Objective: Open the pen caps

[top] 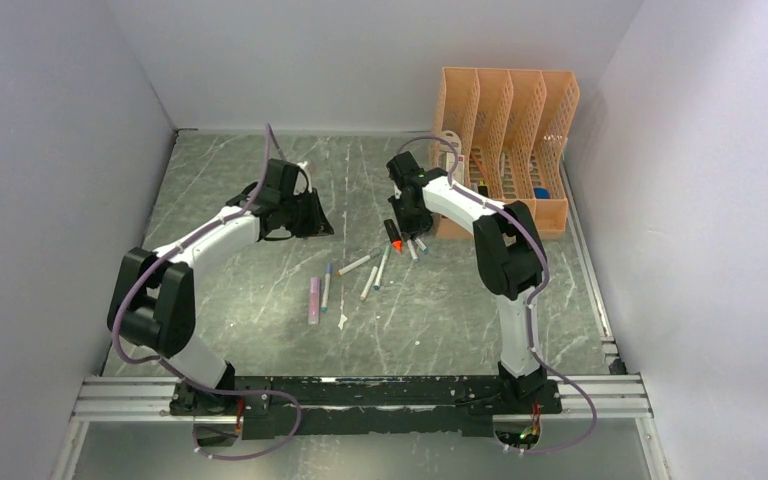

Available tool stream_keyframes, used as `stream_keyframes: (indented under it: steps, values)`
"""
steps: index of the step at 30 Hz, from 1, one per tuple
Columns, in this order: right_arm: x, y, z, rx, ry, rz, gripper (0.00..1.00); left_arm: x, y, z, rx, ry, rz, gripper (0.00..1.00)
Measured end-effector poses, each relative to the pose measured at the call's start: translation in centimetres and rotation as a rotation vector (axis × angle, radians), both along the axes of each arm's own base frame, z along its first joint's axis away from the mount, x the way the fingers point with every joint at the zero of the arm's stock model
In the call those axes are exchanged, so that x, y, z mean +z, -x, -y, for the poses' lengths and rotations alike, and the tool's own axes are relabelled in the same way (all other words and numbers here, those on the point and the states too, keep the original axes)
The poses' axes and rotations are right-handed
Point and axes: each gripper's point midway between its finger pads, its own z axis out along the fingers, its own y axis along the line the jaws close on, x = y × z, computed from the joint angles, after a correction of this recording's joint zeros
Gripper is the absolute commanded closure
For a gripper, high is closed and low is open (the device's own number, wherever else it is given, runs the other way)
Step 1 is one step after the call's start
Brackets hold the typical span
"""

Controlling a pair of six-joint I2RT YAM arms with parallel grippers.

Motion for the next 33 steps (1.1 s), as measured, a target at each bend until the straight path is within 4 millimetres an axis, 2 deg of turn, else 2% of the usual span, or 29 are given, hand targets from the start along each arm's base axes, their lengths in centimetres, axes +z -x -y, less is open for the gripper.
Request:
stream_keyframes:
  steps: [9,14,16,19,22,26,29,33]
  values:
    - [0.0,-0.1,-0.1,0.000,-0.003,0.005,0.74,-2.9,-0.6,-0.7,0.015,-0.075,-0.051,0.91]
    - [0.4,-0.2,-0.2,-0.003,-0.012,0.010,0.70,-3.6,-2.1,-1.7,0.039,-0.141,-0.060,0.88]
    - [1.0,-0.2,-0.4,-0.007,-0.024,0.019,0.69,-3.4,-2.9,-2.3,0.055,-0.165,-0.054,0.87]
    - [3.0,0.0,-0.7,-0.011,-0.061,0.048,0.67,-3.3,-4.5,-3.2,0.081,-0.204,-0.045,0.85]
    - [6.1,0.7,-1.1,-0.007,-0.114,0.096,0.65,-4.0,-6.0,-4.3,0.108,-0.254,-0.049,0.82]
    - [8.6,2.4,-1.9,0.014,-0.179,0.132,0.64,-5.9,-6.5,-5.8,0.131,-0.327,-0.092,0.73]
    - [8.6,3.9,-2.2,0.027,-0.198,0.114,0.63,-7.1,-6.5,-6.8,0.141,-0.377,-0.124,0.67]
    - [7.3,5.4,-2.2,0.033,-0.202,0.068,0.63,-8.0,-6.1,-7.7,0.146,-0.418,-0.152,0.62]
